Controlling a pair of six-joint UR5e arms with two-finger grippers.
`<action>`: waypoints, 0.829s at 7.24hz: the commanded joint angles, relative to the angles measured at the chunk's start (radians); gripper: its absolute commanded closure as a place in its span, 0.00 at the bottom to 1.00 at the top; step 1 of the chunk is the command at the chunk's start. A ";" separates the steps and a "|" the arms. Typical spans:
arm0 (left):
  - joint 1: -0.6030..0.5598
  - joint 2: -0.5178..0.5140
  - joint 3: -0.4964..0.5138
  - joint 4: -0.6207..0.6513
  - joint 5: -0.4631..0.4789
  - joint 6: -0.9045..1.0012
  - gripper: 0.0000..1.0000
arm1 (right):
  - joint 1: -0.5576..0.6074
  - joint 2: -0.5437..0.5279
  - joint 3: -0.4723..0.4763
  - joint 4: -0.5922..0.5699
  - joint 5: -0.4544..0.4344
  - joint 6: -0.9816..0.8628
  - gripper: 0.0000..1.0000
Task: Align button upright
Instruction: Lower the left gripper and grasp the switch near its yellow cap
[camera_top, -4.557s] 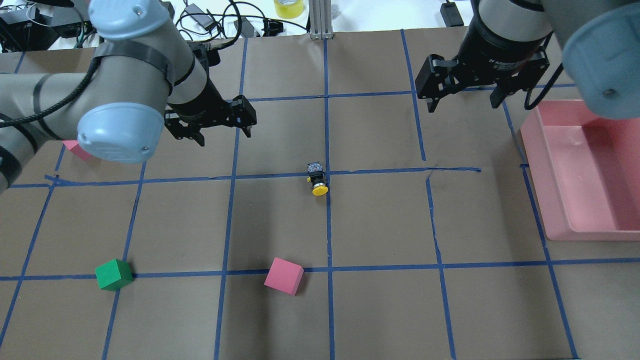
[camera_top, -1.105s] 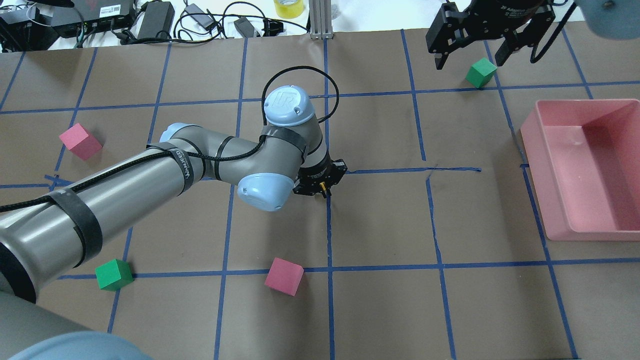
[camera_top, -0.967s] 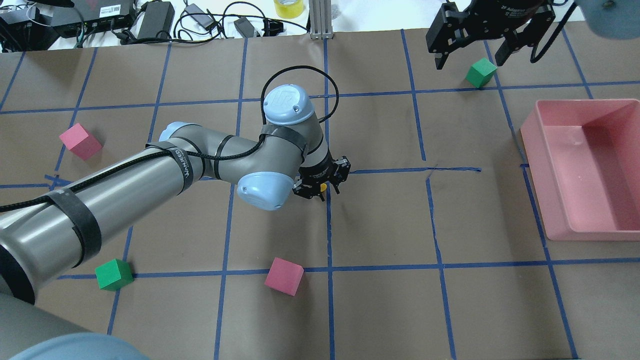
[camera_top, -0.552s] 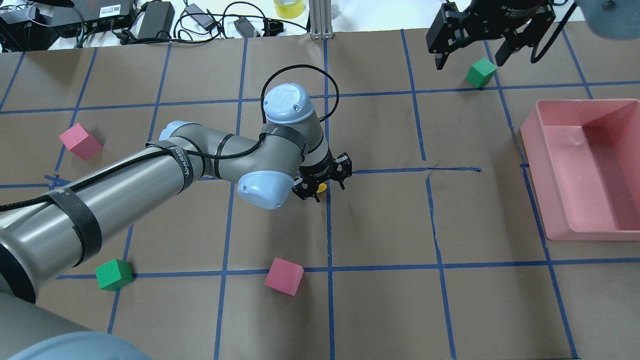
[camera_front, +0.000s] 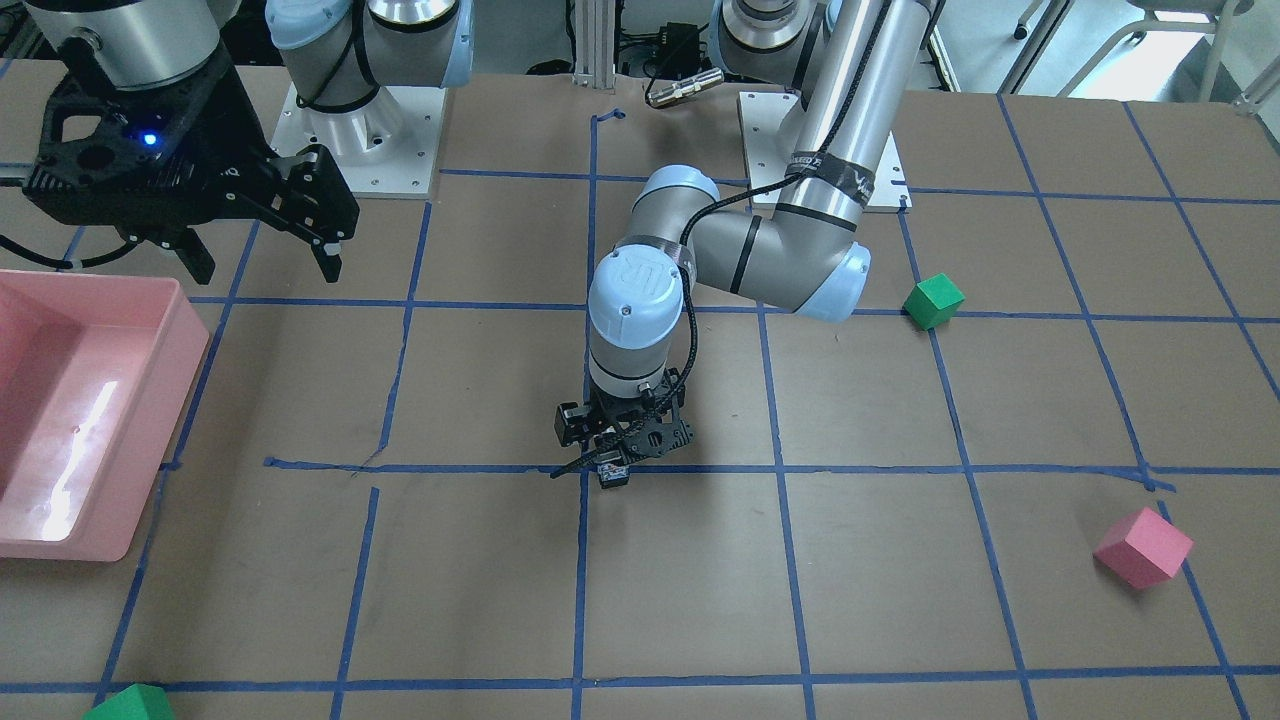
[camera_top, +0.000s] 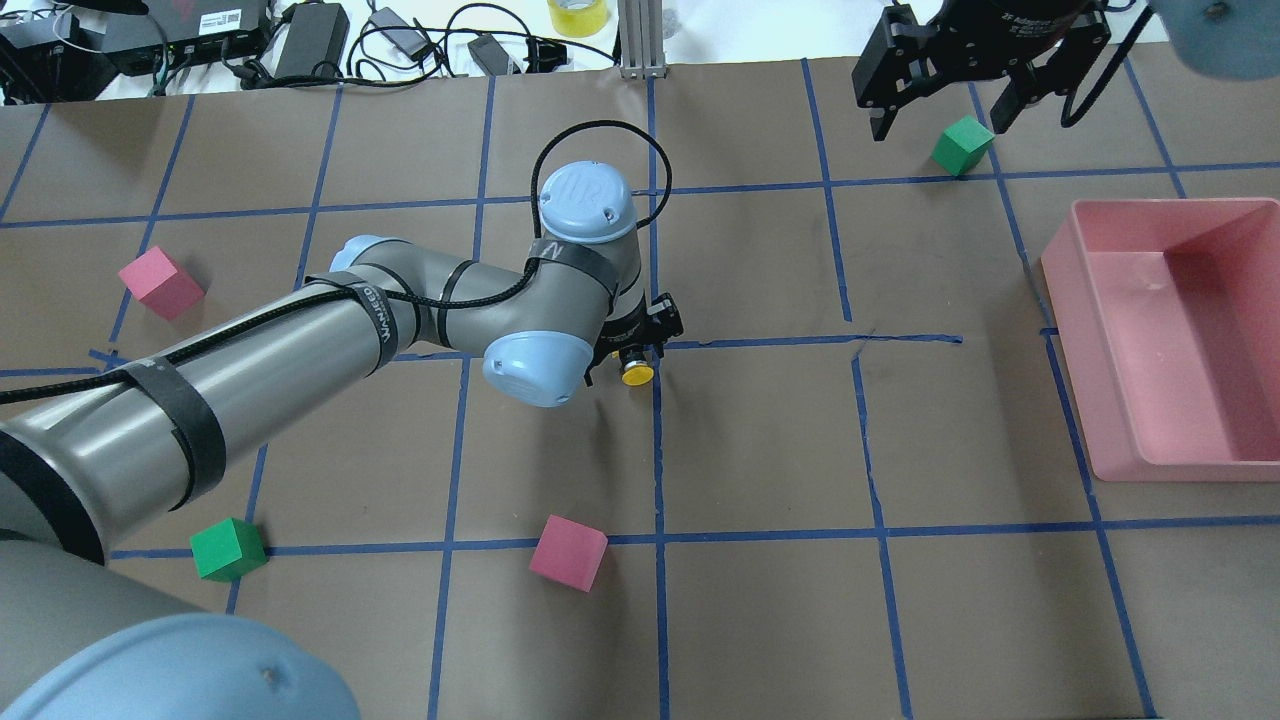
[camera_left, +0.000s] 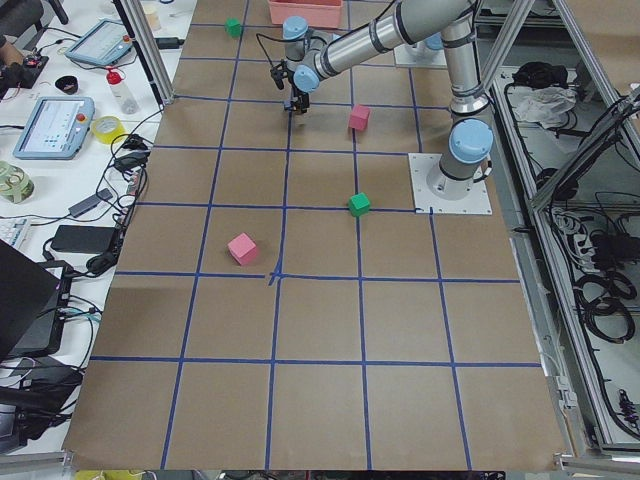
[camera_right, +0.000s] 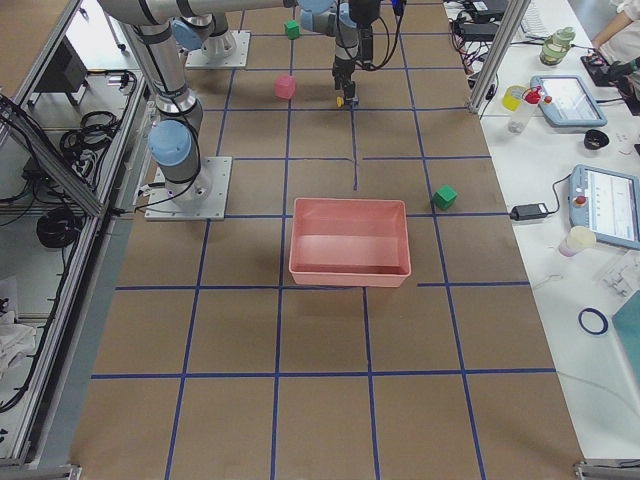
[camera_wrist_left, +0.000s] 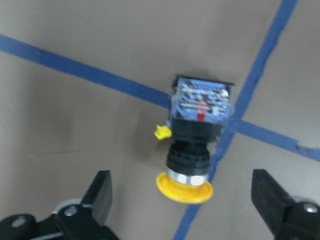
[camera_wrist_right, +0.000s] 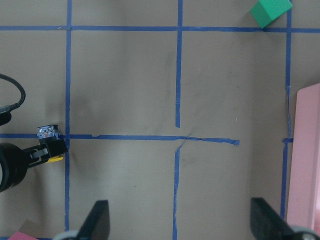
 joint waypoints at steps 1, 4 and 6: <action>-0.001 -0.012 -0.003 0.000 -0.007 -0.003 0.00 | 0.000 0.000 0.000 0.000 -0.002 0.000 0.00; -0.001 -0.009 -0.009 -0.012 -0.096 -0.010 0.27 | 0.000 0.002 0.000 0.000 -0.002 0.000 0.00; -0.001 -0.001 -0.009 -0.017 -0.096 -0.008 0.56 | 0.000 0.002 0.000 0.000 -0.002 0.000 0.00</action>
